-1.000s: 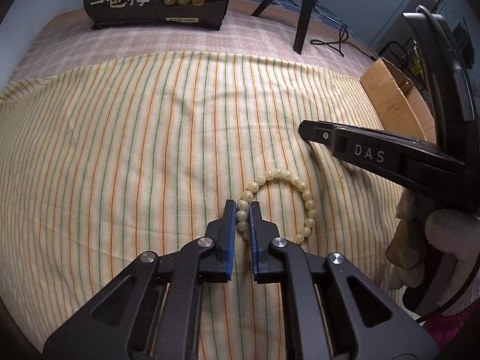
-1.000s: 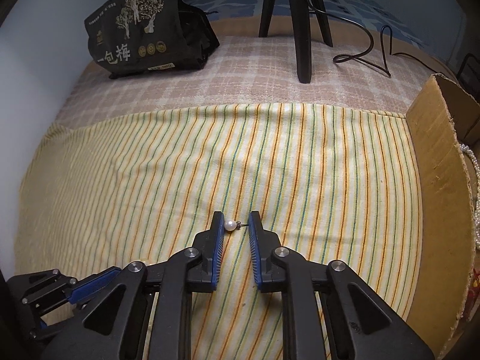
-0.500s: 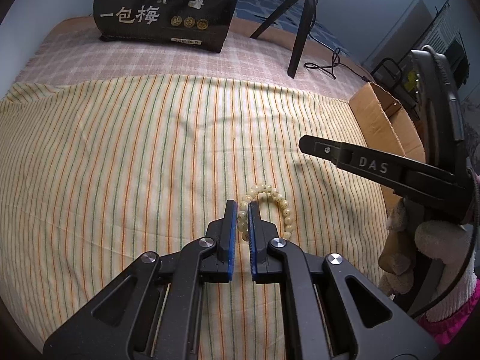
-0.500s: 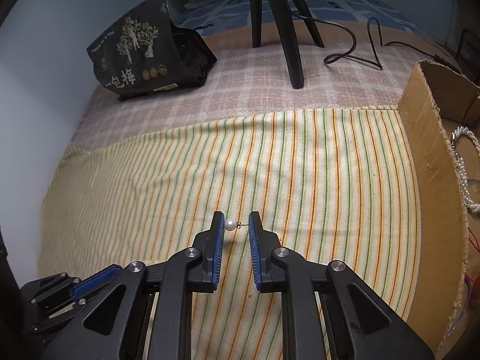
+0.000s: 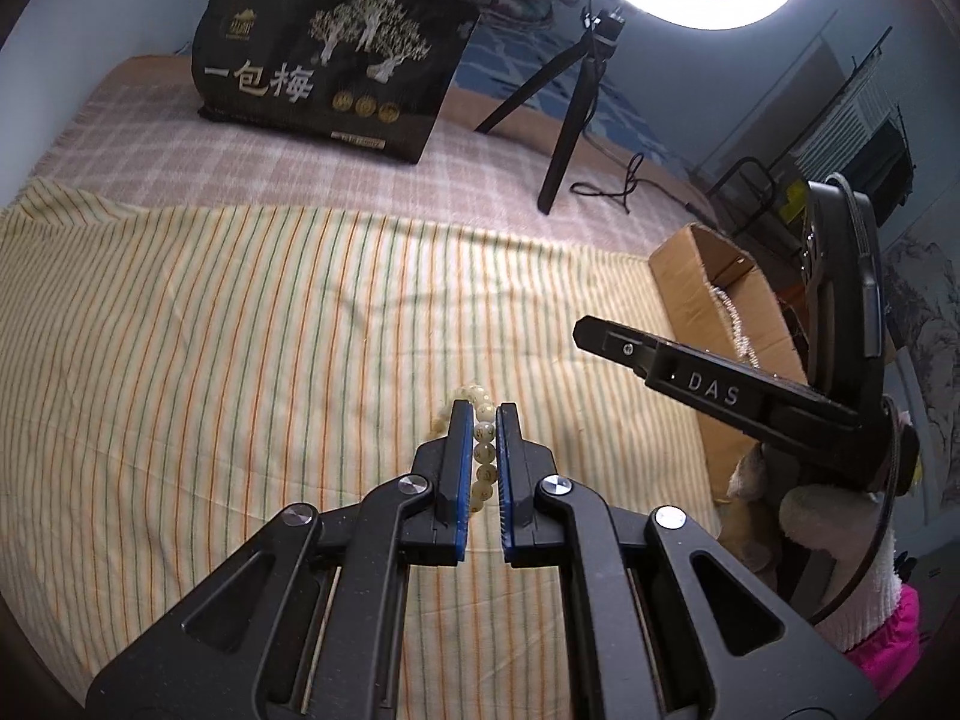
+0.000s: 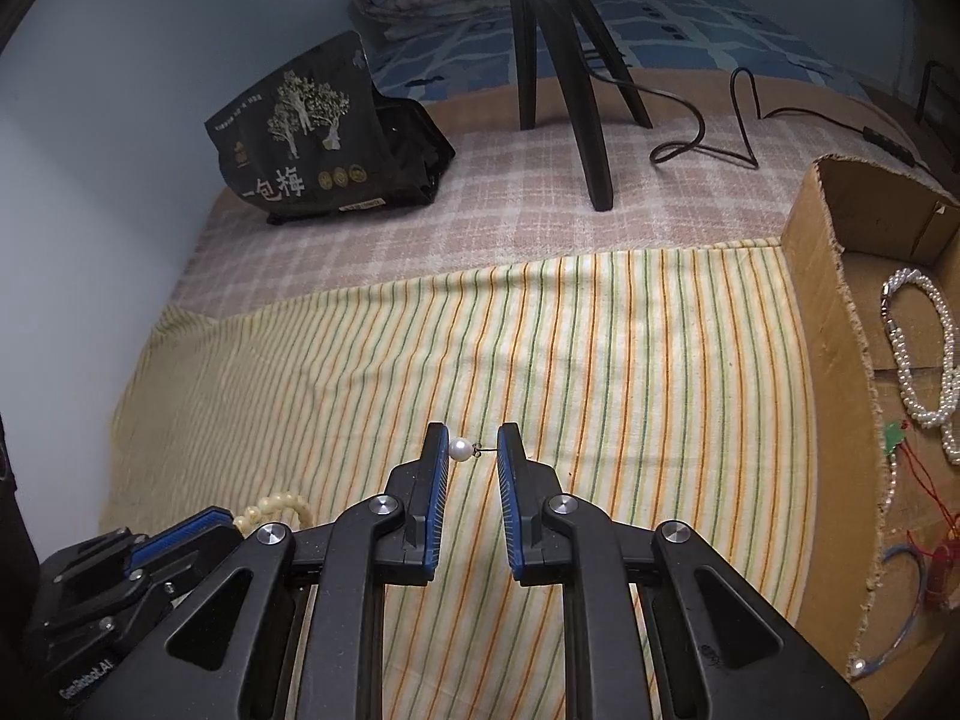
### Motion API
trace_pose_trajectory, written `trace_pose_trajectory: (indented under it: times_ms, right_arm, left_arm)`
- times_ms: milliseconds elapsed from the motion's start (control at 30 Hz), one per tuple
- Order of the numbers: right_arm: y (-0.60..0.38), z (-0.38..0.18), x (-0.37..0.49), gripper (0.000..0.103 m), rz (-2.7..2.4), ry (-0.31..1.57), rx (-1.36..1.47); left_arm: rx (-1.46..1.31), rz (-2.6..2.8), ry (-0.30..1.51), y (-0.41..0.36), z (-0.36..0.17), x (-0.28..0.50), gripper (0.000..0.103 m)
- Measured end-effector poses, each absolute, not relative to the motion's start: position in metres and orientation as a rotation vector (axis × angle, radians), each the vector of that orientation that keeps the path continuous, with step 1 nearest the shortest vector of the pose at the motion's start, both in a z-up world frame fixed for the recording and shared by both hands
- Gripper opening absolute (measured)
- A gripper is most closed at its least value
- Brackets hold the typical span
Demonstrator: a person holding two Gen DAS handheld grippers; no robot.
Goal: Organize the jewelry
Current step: 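Carry the bracelet and earring over the cardboard box with both tools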
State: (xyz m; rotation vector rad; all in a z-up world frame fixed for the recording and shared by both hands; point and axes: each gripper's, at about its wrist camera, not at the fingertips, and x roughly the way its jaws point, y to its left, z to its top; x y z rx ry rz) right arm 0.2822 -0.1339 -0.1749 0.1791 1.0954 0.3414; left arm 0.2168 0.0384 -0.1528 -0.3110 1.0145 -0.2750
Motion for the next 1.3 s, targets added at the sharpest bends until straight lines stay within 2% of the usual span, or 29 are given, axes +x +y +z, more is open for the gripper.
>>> trace_pose_trajectory:
  times_ms: [667,1300]
  right_arm:
    - [-0.206,-0.110,0.236,0.014,0.264,0.957,0.111]
    - [-0.304,-0.099,0.214,0.015,0.111,0.920,0.099]
  left_arm:
    - [-0.253,-0.370,0.934,-0.021,-0.106,0.195,0.005]
    - [-0.194,-0.501,0.919,-0.123,-0.094,0.186,0.005]
